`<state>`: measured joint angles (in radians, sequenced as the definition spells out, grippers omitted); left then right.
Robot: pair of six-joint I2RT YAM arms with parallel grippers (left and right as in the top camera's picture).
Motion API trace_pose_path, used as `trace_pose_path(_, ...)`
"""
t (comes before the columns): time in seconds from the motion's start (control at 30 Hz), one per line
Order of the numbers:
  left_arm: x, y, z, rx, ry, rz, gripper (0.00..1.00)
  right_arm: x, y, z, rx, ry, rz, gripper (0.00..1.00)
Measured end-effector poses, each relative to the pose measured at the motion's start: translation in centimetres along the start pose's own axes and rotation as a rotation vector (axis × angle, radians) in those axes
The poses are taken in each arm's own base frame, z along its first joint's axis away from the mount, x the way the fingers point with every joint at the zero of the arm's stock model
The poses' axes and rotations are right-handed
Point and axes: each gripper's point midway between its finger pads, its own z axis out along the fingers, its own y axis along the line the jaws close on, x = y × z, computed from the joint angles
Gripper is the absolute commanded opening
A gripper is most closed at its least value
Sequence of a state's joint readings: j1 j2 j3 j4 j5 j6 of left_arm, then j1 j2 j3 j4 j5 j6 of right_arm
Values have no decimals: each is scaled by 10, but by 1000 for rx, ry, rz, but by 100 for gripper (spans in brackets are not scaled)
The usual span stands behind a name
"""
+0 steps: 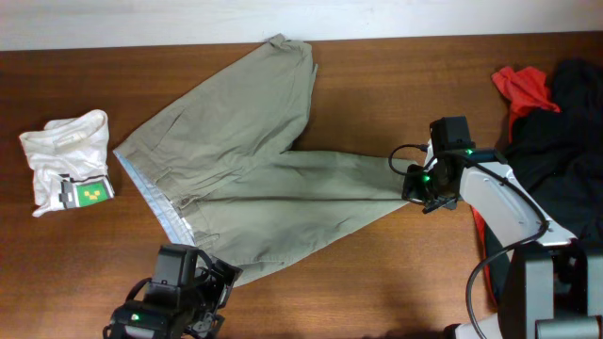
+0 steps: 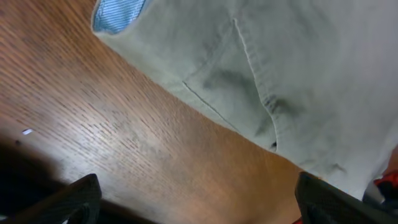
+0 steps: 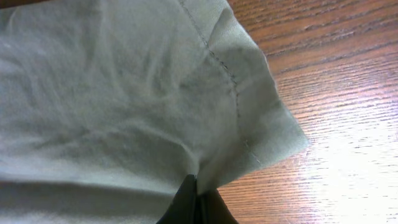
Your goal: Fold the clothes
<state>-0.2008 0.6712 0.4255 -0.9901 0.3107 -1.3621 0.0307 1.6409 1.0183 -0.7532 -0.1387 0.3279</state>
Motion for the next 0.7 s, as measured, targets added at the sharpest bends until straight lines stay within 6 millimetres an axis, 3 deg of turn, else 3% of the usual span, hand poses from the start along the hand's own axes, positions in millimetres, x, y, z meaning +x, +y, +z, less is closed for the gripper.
trace_pose_path(0.07, -3, -2, 2, 4, -15, -19, 99, 1, 0, 0, 1, 2, 1, 4)
trace_pose_path(0.3, -51, 4, -2, -47, -284, -36, 97, 3, -1, 0, 5, 14, 2, 4)
trace_pose_path(0.43, -53, 5, 18, -128, -244, -52, 95, 6, -2, 0, 9, 25, 5, 4)
trace_pose_path(0.5, -47, 8, 31, -179, -184, -67, 89, 7, -2, 0, 10, 29, 4, 4)
trace_pose_path(0.53, -46, 8, 35, -186, -170, -73, 82, 7, -3, 0, 10, 30, 4, 4)
trace_pose_path(0.57, -43, 8, 43, -209, -134, -82, 49, 10, -3, 0, 13, 39, 6, 4)
trace_pose_path(0.63, -45, 1, 46, -182, -134, -79, 2, 11, -4, 0, 15, 45, 7, 4)
trace_pose_path(0.7, -50, -2, 47, -169, -162, -75, 1, 13, -4, 0, 18, 53, 8, 4)
